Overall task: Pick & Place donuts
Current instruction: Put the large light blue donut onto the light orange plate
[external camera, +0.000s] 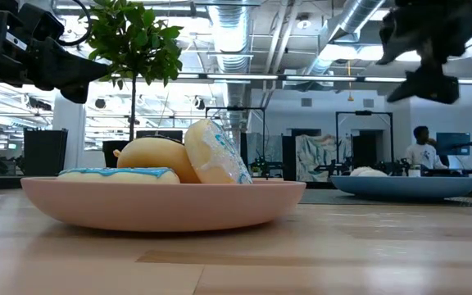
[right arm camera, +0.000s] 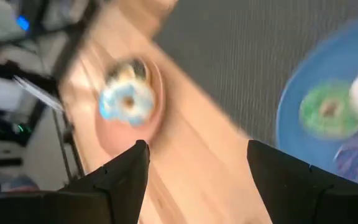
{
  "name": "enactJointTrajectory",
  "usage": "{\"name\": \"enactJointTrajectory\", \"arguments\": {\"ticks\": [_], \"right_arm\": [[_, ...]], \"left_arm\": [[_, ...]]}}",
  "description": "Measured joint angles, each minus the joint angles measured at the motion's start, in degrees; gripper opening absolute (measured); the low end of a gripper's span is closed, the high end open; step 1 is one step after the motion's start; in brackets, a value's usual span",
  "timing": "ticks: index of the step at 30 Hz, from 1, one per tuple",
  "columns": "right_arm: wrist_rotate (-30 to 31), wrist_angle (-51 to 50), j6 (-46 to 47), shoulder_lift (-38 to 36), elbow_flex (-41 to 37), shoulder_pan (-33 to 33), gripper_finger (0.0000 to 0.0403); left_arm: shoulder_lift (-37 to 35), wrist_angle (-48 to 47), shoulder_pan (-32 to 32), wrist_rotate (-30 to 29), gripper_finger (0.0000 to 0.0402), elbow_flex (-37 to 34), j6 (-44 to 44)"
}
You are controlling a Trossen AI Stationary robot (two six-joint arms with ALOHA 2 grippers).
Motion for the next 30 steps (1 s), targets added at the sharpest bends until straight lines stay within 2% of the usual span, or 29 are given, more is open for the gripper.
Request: {"name": "enactJointTrajectory", "arguments": {"ticks": [4,8,12,19,24,30], "right_arm": [[-1.58,-0.7,11.99,7.26,0.45,6.04,0.0252],[-2.76,-5.71,22.43,15.01,4.05,12.75,0.0227],[-3.21,-12.22,26.02,21.61,9.9,18.35,0.02],[-3.18,-21.86,26.21,29.08,18.76,27.97,0.0169],[-3.16,-23.73,34.05,31.56,19.64,36.54,0.0171],[-2.35,-23.5,52.11,31.9,19.63,46.53,0.0211]], "left_arm": [[-0.01,0.0,0.0,-0.01,0.0,0.01,-0.02],[0.0,0.0,0.01,-0.01,0.0,0.0,-0.01],[0.0,0.0,0.01,-0.01,0.0,0.01,-0.02],[0.0,0.0,0.01,-0.01,0.0,0.0,-0.02],[0.0,0.0,0.01,0.0,0.0,0.01,-0.02],[-0.01,0.0,0.01,0.0,0.0,0.0,-0.01]]}}
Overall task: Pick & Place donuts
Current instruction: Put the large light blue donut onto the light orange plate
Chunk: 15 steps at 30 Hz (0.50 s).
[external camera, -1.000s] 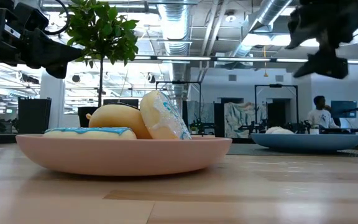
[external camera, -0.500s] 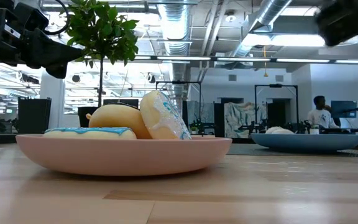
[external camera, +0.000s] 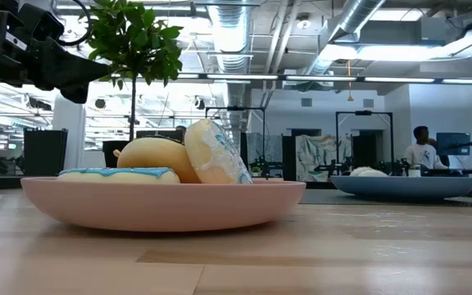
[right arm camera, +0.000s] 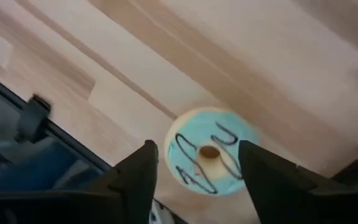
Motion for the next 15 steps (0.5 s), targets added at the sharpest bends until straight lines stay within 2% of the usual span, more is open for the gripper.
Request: {"name": "enactJointTrajectory", "arguments": {"ticks": [3,6,11,15], "right_arm": [[2.14,0.2,7.45,0.35,0.0,3.65,0.0238],[2.15,1.02,10.89,2.54,-0.02,5.74,0.0257],[-0.55,6.51,11.87,7.09,0.07,6.69,0.0262],[-0.63,4.61,10.12,10.66,3.87,6.67,0.026]], "left_arm": [[0.01,0.0,0.01,0.0,0.0,0.01,-0.01],[0.01,0.0,-0.01,-0.01,0.0,-0.01,0.01],[0.01,0.0,-0.02,-0.02,0.0,0.01,-0.01],[0.01,0.0,0.01,0.0,0.0,0.01,0.0]]}}
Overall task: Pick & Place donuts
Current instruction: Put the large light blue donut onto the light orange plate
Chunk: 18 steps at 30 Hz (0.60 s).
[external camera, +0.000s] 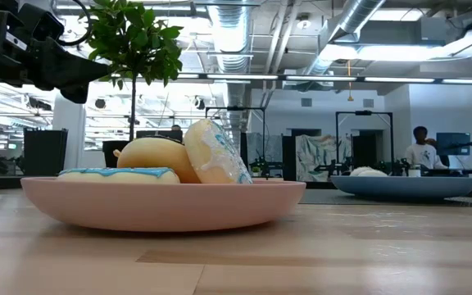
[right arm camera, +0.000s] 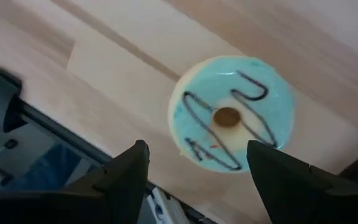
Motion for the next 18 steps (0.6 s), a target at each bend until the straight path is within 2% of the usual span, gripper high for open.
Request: {"name": "enactJointTrajectory", "arguments": {"ticks": [7,13,18], "right_arm": [[-0.26,-8.96,-4.45,5.71,7.31,-0.9,0.026],[-0.45,-5.35,-7.93,10.35,7.4,-2.76,0.026],[-3.27,-4.56,-10.7,12.7,7.45,-3.9,0.026]], "left_arm": [[0.0,0.0,0.0,-0.02,0.0,0.0,0.01],[-0.01,0.0,-0.02,-0.01,0.0,0.0,0.0],[-0.01,0.0,-0.01,0.0,0.0,-0.02,0.0]]}}
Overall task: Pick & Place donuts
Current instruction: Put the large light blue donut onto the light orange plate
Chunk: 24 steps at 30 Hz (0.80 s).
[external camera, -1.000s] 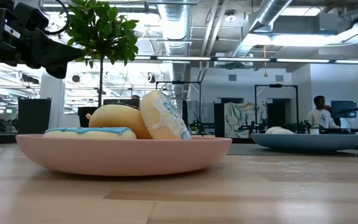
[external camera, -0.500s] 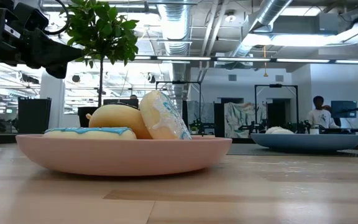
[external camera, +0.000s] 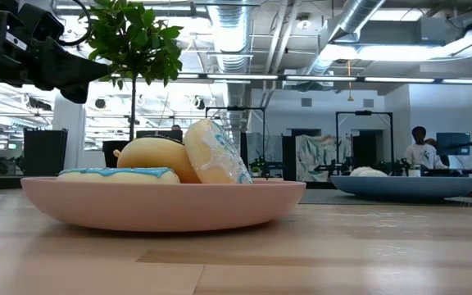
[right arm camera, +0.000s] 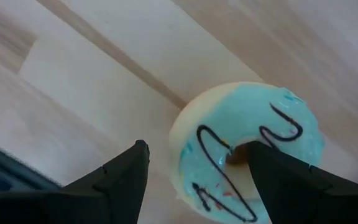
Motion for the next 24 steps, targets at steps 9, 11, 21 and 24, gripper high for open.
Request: {"name": "enactJointTrajectory", "arguments": {"ticks": [9,11,21,24], "right_arm": [[-1.33,0.65,-0.6,2.96,0.04,0.02,0.0253],[-1.41,1.2,-0.63,3.38,0.05,0.09,0.0239],[-0.85,2.39,-0.49,3.52,0.0,0.05,0.0114],[0.99,3.55,-1.57,3.52,-0.01,-0.05,0.0082]], "left_arm": [[0.01,0.0,-0.01,0.0,0.0,0.01,0.0],[-0.02,0.0,-0.01,-0.02,0.0,0.02,0.0],[0.01,0.0,0.01,0.0,0.0,-0.01,-0.01],[0.01,0.0,0.01,0.0,0.0,0.0,-0.01]]}}
